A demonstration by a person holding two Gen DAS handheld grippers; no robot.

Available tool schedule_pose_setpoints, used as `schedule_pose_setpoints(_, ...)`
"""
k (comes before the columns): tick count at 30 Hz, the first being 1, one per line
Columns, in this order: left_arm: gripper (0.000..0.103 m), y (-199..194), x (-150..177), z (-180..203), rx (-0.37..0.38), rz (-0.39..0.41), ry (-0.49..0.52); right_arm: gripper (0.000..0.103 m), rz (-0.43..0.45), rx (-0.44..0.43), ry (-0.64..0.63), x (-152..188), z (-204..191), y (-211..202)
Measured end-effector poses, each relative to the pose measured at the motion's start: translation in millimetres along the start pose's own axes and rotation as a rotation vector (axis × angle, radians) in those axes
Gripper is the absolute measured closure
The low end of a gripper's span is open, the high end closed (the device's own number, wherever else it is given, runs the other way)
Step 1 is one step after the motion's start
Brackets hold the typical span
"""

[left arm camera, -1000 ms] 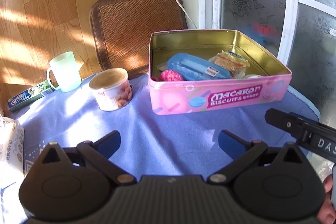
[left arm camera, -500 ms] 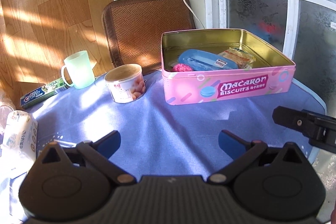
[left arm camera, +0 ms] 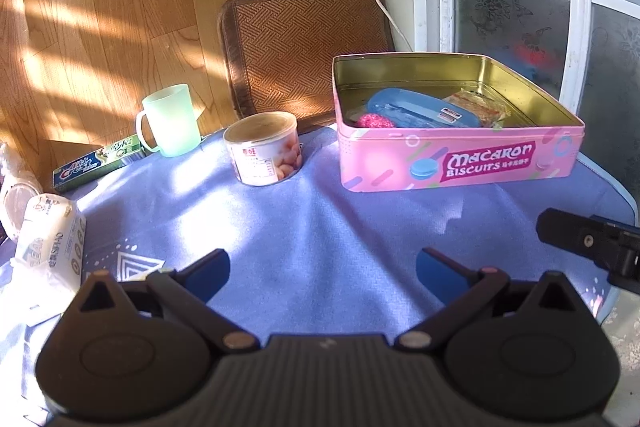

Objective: Organize soft objects

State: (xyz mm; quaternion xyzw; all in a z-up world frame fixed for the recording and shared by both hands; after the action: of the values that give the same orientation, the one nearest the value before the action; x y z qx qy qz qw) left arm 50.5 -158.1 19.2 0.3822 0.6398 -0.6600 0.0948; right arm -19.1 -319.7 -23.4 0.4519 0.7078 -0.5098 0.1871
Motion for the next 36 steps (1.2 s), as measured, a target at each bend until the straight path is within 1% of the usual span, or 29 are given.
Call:
schedule_pose_setpoints(3, 0.000, -0.8, 0.1, -1.6, -0.021, 0.001, 0.008, 0.030, 0.001, -0.001, 0.000, -0.9, -0.8, 0.1)
schedule_pose_setpoints(8, 0.000, -2.8, 1.0, -2.3, -0.033, 0.009, 0.023, 0.030, 0.002, -0.002, 0.000, -1.5, -0.9, 0.0)
schedule_pose_setpoints(12, 0.000, -4.5, 1.3, -1.6, -0.061, 0.015, 0.040, 0.030, 0.004, -0.004, -0.001, -2.4, -2.7, -0.6)
schedule_pose_setpoints(23, 0.000, -6.4, 3.1, -2.3, -0.047, 0.014, 0.041, 0.029, -0.005, -0.011, 0.011, -2.0, -1.7, 0.1)
schedule_pose_setpoints(36, 0.000, -8.2, 5.4, -1.0, -0.053, 0.015, 0.047, 0.028, -0.005, -0.015, 0.012, -1.0, -0.9, 0.5)
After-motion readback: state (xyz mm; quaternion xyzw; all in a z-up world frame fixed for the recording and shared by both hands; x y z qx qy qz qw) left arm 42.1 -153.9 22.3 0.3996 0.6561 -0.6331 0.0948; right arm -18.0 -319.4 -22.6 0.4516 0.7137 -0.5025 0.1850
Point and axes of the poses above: each gripper's, at about its wrist camera, not at the fingertips, and y roughly the way its jaws point, z to its right, x to its underside, the point moved 7 cm from there along y, roughly the way its jaws point, and after that the axes turned 13 degrees about -z, right-handed, at the moved point
